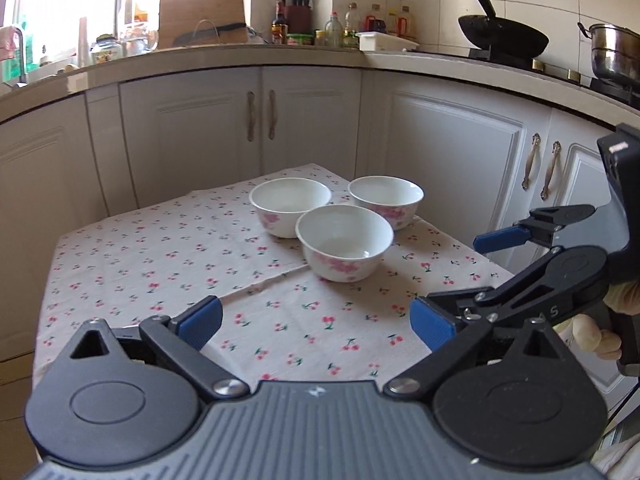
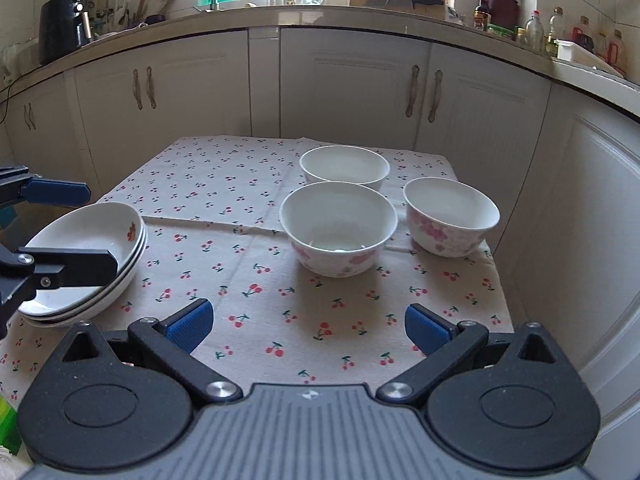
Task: Organize plates and bowls
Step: 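Reach the right tool to a pink-flower white bowl and grasp its rim, then lift the bowl off the cloth with the right tool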
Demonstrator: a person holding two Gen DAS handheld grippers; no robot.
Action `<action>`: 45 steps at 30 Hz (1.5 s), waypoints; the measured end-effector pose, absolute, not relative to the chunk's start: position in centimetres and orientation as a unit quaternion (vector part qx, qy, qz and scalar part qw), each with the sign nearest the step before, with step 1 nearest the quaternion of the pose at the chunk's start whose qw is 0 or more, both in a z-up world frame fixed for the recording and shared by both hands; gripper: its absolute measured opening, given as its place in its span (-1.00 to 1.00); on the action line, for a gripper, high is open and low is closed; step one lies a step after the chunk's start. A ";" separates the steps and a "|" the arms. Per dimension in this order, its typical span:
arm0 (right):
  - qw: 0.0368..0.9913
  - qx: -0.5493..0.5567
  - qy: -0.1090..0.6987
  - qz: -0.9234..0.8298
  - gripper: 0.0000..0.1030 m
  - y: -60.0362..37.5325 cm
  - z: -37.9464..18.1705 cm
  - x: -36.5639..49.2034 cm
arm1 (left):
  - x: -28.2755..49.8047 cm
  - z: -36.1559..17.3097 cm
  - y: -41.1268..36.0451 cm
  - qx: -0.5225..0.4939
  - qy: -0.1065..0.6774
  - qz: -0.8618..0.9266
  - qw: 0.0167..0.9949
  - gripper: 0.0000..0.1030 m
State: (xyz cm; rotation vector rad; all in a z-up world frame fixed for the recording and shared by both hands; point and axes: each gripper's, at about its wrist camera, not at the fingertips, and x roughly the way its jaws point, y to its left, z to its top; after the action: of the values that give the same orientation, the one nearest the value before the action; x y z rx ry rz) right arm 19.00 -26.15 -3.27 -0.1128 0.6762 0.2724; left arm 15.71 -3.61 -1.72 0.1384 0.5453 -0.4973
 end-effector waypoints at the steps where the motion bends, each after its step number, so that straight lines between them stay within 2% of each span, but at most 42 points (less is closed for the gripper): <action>1: 0.934 -0.054 0.330 0.130 1.00 -26.7 -3.2 19.3 | 16.1 -2.0 -4.2 0.068 0.266 -0.241 0.931 0.93; 15: 0.915 -0.099 0.335 0.200 1.00 -29.0 -2.3 25.6 | 20.2 -5.1 -10.2 0.107 0.281 -0.206 0.931 0.94; 24: 0.900 -0.094 0.353 0.237 0.99 -27.6 -3.1 30.0 | 23.3 -6.8 -11.7 0.087 0.293 -0.195 0.932 0.93; 45: 0.878 -0.085 0.393 0.261 0.66 -26.5 -5.5 35.9 | 25.8 -8.6 -13.8 0.080 0.297 -0.214 0.927 0.76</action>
State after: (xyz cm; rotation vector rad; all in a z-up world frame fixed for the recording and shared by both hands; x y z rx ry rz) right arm 35.91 -26.52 -5.50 -0.1768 0.8186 0.5434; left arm 25.84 -13.80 -8.57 0.1633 0.6092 -0.4379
